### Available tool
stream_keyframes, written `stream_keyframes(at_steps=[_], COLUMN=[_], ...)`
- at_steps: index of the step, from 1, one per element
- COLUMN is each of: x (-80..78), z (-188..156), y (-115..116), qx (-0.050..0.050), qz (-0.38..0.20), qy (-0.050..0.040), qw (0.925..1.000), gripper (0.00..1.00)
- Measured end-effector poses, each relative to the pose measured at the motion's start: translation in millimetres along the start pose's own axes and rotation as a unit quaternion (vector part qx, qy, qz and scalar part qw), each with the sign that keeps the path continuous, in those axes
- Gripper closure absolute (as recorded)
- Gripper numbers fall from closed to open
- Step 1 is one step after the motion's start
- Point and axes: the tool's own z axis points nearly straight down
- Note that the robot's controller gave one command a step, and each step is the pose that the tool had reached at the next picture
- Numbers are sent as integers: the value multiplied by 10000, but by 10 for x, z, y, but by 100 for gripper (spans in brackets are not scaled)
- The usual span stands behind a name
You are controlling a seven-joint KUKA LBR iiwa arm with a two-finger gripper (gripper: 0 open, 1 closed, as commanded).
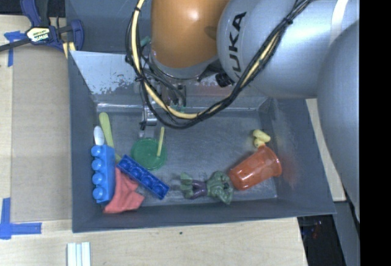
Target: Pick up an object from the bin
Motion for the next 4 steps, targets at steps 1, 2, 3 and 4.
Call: stream_keyframes(at_steps=[1, 2, 3, 4], x=[-14, 238, 500, 632], z=[-54, -47, -301, -169], y=[-13, -287, -414, -470], qx=[-8, -4, -8, -18], qz=[16, -384, 288, 1033], qy=[-41, -33, -24, -59], qw=[10000, 9993, 9996, 9946], gripper=[0, 0, 0, 0])
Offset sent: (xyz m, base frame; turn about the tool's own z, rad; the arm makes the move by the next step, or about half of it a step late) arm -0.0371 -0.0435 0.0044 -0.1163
